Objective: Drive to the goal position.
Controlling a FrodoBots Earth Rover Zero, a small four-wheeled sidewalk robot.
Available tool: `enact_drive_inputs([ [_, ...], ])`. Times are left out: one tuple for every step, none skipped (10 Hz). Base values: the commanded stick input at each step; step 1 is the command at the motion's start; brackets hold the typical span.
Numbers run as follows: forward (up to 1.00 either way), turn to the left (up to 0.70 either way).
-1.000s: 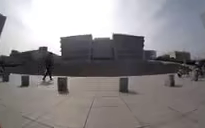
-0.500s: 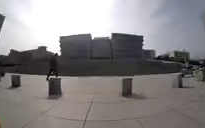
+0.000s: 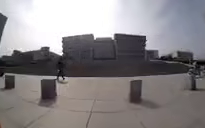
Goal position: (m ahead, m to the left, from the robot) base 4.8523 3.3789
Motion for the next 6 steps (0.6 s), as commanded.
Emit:
enact_drive_inputs([
  [1.0,0.18],
  [1.0,0.34],
  [1.0,0.4],
  [1.0,0.4],
  [1.0,0.4],
  [1.0,0.4],
])
